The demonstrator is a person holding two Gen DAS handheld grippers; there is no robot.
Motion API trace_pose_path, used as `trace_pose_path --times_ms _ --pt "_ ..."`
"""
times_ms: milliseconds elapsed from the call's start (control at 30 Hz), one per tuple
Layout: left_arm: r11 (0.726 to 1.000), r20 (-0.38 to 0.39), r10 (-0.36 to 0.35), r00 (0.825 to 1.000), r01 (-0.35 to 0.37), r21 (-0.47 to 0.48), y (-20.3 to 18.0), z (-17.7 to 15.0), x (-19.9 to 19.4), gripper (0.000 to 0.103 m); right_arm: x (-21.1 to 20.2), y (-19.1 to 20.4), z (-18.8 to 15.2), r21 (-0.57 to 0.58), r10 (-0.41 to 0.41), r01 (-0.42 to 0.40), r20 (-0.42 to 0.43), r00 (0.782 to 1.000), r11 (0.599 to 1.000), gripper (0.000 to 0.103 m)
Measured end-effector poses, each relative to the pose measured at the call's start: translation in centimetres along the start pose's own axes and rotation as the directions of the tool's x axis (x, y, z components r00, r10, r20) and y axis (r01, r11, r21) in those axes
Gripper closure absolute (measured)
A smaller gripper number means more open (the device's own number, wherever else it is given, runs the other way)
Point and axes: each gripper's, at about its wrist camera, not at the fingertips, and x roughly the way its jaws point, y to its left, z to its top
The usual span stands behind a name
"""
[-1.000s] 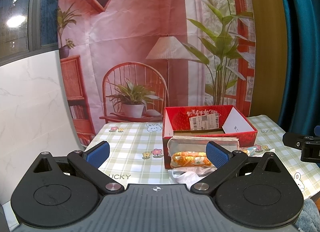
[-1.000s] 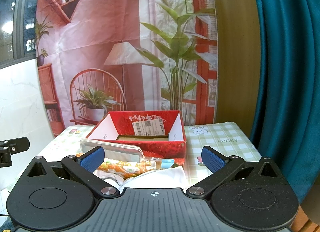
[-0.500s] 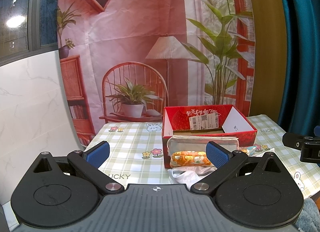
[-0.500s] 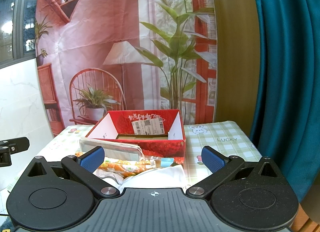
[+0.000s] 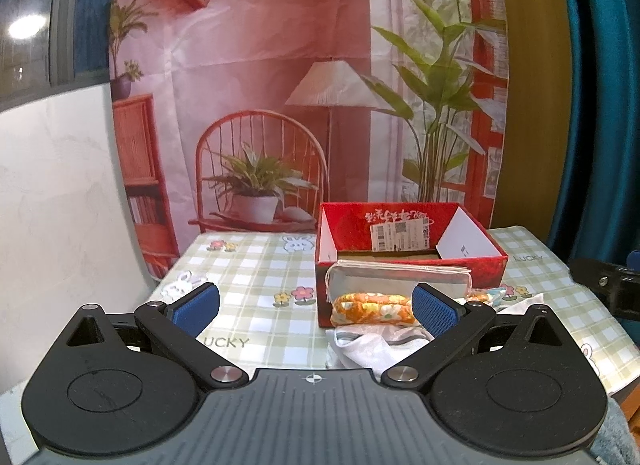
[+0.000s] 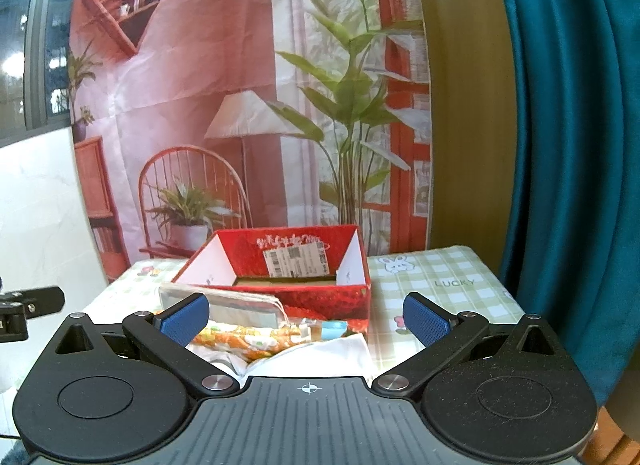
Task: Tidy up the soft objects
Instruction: 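Move both grippers down onto the white cloth in the pile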
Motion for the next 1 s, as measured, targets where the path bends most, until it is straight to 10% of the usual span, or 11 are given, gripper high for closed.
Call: trace_pose_path --times_ms 1000 --pt "0.984 -0.147 -0.167 0.975 0.156 -0.088 1.0 -5.6 8.5 0.012 6.4 -1.7 -7.5 -0.004 0.075 -0.077 -0.141 0.987 0.997 0.008"
